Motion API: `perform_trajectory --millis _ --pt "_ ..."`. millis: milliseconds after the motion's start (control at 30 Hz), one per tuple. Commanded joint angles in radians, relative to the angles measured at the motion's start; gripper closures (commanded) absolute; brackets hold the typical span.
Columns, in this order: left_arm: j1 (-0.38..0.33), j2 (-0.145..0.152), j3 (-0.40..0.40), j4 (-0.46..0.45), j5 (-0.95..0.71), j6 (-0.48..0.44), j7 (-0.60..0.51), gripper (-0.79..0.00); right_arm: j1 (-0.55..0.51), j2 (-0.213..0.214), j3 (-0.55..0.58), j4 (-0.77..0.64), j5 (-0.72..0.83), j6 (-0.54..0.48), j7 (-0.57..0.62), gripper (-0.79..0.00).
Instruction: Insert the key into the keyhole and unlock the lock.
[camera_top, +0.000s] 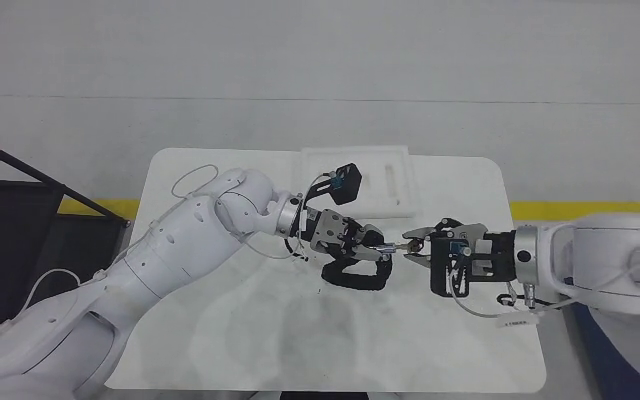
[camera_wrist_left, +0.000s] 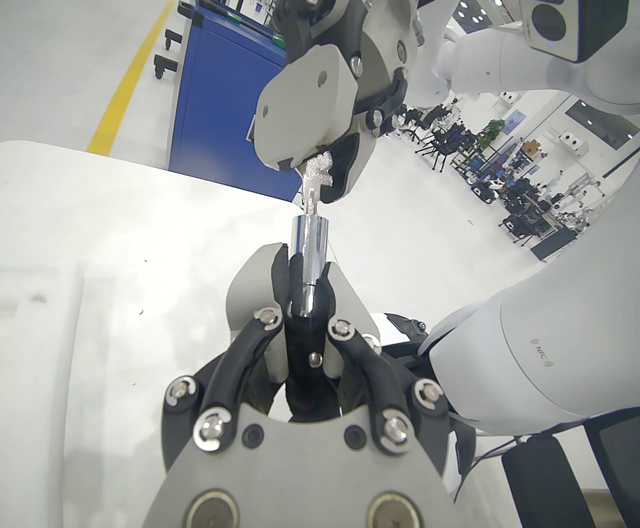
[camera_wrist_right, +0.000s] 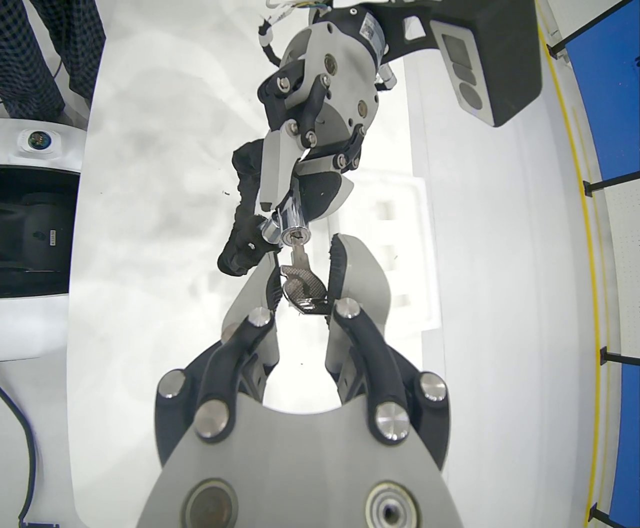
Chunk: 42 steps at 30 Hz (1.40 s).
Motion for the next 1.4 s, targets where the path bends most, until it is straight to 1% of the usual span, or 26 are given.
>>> perform_trajectory --millis 0,67,233,467,567,733,767,800,967,1167,1267,1367 --pt "0.006 0.0 -0.01 -0.001 -0.002 0.0 -0.009 0.0 -0.002 -0.001 -0.003 0.007 0.016 0.017 -0.002 -0.068" --pt "0.011 0.0 -0.02 -0.002 0.0 0.0 -0.014 0.0 -0.004 0.0 -0.007 0.014 0.043 0.036 0.011 0.0" --pt "0.027 -0.003 -0.039 -0.005 0.014 0.0 -0.02 0.0 0.003 0.001 -0.025 0.037 0.182 0.089 0.072 0.0" --pt "0.042 -0.01 -0.059 -0.011 0.033 0.0 -0.026 0.0 0.029 0.002 -0.068 0.071 0.456 0.227 0.216 0.0" --pt "0.048 -0.012 -0.066 -0.013 0.042 0.0 -0.027 0.0 0.047 0.0 -0.079 0.08 0.512 0.26 0.257 0.0" --pt "0.06 -0.014 -0.076 -0.019 0.056 0.0 -0.027 0.0 0.055 -0.003 -0.088 0.098 0.581 0.333 0.284 0.0" --pt "0.063 -0.014 -0.078 -0.019 0.057 0.0 -0.026 0.0 0.055 -0.004 -0.089 0.097 0.591 0.338 0.285 -0.111" --pt "0.065 -0.014 -0.08 -0.019 0.061 0.0 -0.027 0.0 0.055 -0.004 -0.089 0.097 0.601 0.338 0.285 -0.785" --pt "0.073 -0.01 -0.1 -0.01 0.128 0.0 -0.018 0.0 0.045 -0.004 -0.067 0.103 0.633 0.335 0.26 -0.785" --pt "0.088 0.0 -0.095 0.033 0.285 0.0 -0.022 0.0 -0.012 0.003 0.012 0.116 0.657 0.347 0.171 -0.785" --pt "0.101 -0.003 -0.091 0.056 0.36 0.0 0.024 0.0 -0.051 0.009 0.061 0.111 0.659 0.357 0.149 -0.785" --pt "0.114 -0.014 -0.075 0.085 0.461 0.0 0.07 0.0 -0.087 0.016 0.106 0.095 0.646 0.353 0.15 -0.785"
